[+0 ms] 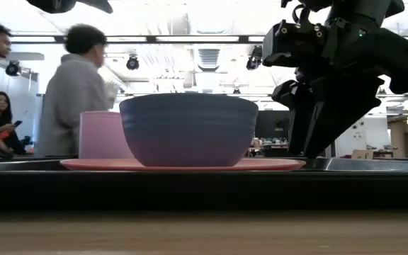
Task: Set up tray
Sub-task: Put the purple napkin to the right of the pink plate on the black tray
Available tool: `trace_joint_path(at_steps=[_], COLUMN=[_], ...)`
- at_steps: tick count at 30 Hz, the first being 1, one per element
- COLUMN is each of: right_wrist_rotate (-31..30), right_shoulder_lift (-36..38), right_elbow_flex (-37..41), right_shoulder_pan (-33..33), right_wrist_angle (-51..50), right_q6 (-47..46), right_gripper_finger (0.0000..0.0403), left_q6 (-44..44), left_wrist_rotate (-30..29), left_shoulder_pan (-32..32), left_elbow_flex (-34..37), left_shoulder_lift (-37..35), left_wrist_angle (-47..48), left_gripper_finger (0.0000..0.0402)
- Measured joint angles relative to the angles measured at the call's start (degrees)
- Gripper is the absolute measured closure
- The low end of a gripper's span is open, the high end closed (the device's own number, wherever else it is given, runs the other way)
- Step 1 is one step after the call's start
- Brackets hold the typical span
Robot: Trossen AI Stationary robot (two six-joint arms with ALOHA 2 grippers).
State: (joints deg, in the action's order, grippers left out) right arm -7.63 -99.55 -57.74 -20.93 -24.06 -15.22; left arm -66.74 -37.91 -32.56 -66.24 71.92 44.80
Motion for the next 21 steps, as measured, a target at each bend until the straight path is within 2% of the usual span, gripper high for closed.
trace_joint_path(at_steps=[8,16,21], right_wrist_rotate=[-1.8,-2.1,-4.8], right_shoulder_lift=[0.0,1.8,4.6], right_elbow_flex=[0.2,-2.6,-3.0], right_shoulder_pan=[0.0,-0.4,-0.4], right_wrist_angle=[-0.5,-7.1,-9.9], right_q6=[-5.2,-23.7,-36.2], right_gripper_finger=[0.0241,0.0241,0.0241], left_q6=[0.0,0.0,0.1], left_wrist_rotate=[0.0,0.0,0.0], left_shoulder_pan=[0.0,0.1,0.1], left_elbow_flex=[0.0,0.0,0.0], left_shoulder_lift=[0.0,0.0,0.0], left_wrist_angle=[0.0,-0.2,0.2], left_gripper_finger=[0.0299,0.0299,0.0299])
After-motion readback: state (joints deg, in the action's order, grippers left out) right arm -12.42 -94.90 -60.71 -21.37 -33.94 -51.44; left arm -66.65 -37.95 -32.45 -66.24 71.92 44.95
